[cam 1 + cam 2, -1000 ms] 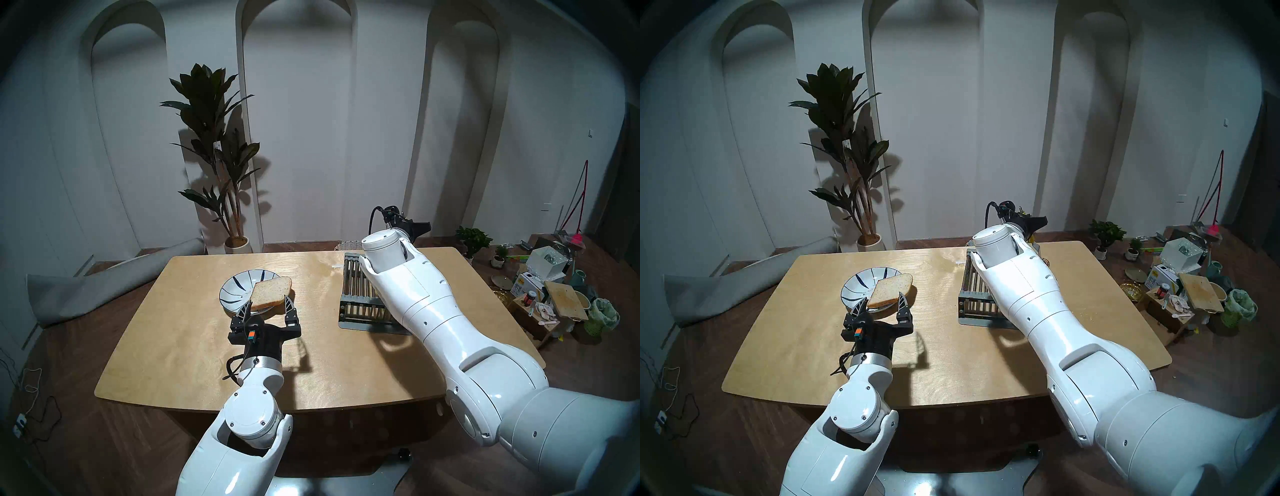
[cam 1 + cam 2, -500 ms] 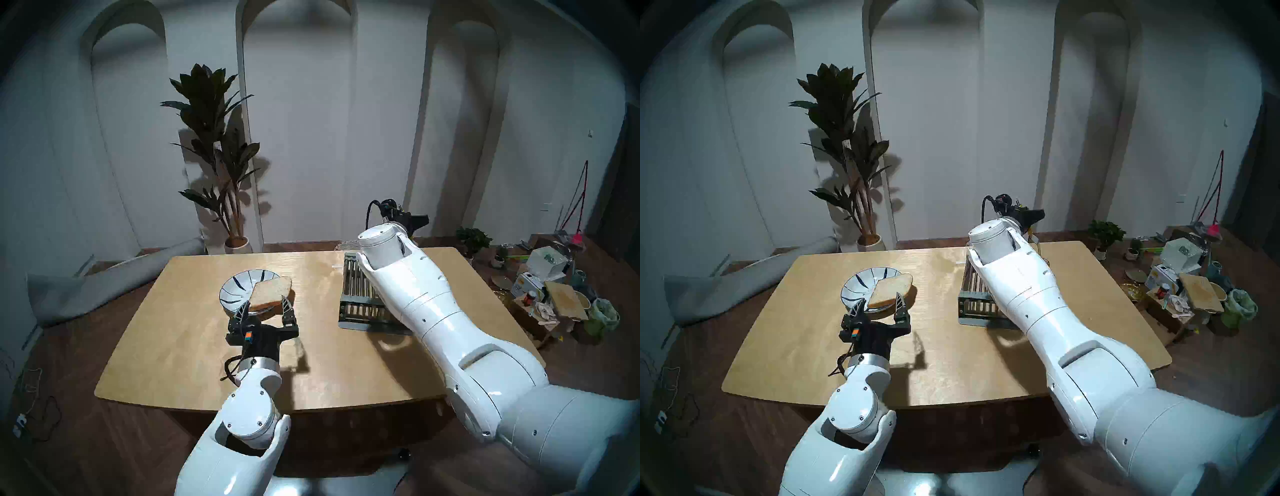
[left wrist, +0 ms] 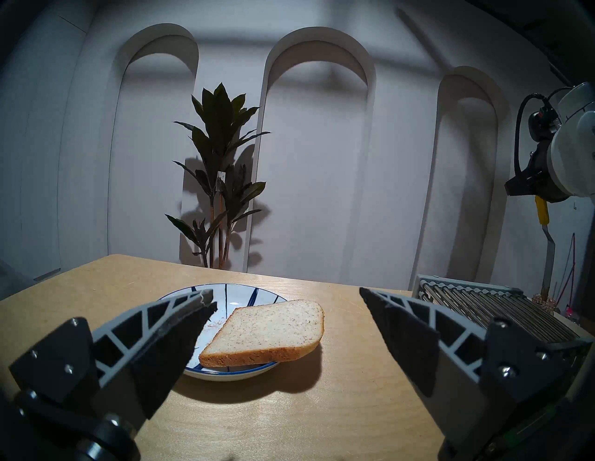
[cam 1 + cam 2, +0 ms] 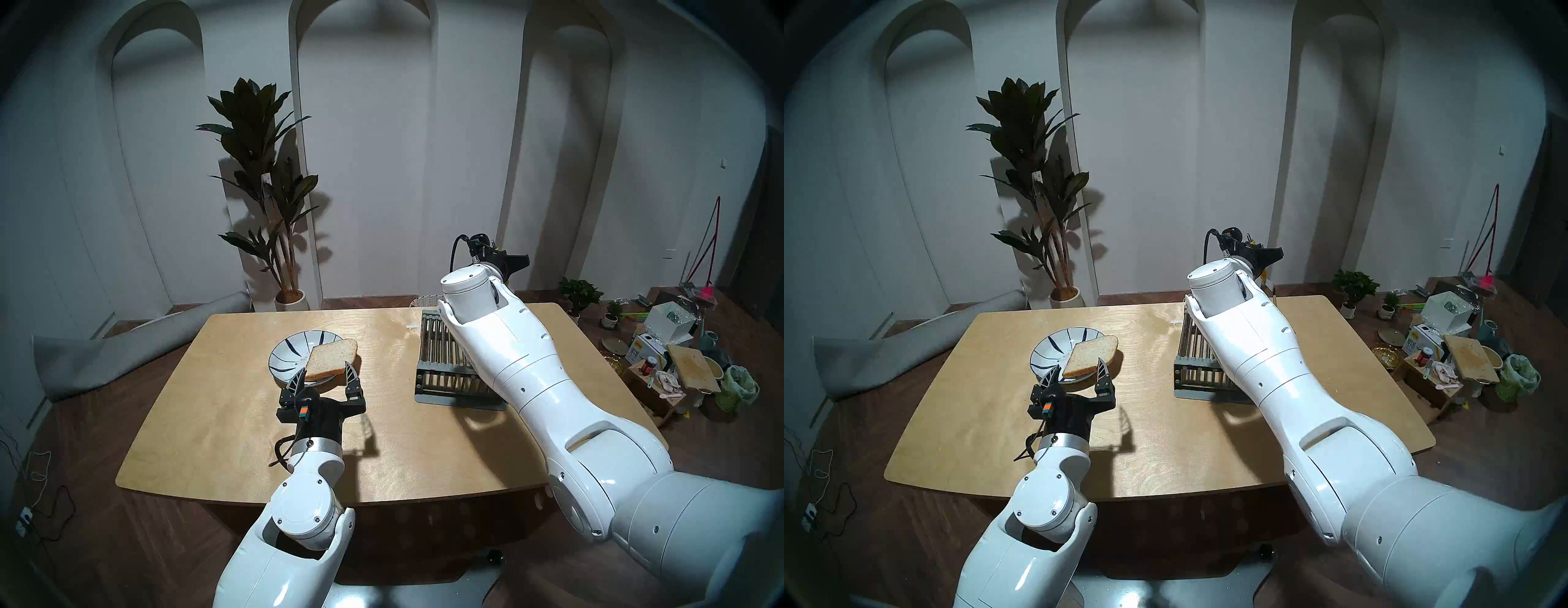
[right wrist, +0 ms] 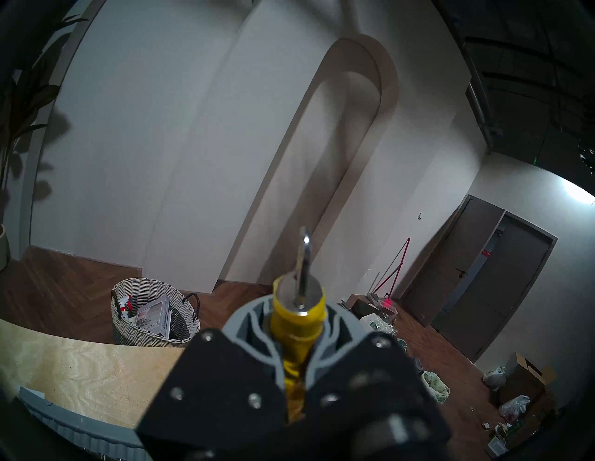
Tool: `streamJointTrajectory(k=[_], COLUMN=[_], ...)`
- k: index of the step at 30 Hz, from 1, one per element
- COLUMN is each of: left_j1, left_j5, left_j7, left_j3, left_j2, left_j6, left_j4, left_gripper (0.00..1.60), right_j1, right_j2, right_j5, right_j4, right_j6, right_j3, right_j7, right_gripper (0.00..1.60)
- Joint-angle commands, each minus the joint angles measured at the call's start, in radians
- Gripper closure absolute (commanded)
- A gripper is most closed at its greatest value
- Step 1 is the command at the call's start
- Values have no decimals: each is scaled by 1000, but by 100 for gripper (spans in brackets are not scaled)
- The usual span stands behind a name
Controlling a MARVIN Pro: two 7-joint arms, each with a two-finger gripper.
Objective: Spread jam over the slice of bread with the knife
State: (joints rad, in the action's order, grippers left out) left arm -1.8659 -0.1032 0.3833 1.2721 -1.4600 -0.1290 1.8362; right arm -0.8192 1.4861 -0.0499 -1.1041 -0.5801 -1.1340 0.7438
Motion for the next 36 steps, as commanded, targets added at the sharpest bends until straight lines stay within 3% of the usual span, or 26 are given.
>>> streamJointTrajectory(k=[1,19,30,36], left_j1=[5,25,14,6], left_j5=[6,9,19,20], left_j7=[-2,-13,-3,-3], left_j3=[-4,-9,9,29], left_j2=[0,-4,6,21], left_j6=[-7,0,-10,-1], left_j4=[22,9,37,59], left_gripper=[0,0,0,0], right_j1=[3,-49,-58,-72], right_j2=[-4,-34,-7,38], right_j5=[-5,-76,-142,-210], right_j4=[-64,-282,-420,-491], right_j6=[-7,-81,-108,-106], right_j3=[-11,-80,-119,-153], right_j7=[0,-18,-30,-47], right_gripper=[160,160,160,160])
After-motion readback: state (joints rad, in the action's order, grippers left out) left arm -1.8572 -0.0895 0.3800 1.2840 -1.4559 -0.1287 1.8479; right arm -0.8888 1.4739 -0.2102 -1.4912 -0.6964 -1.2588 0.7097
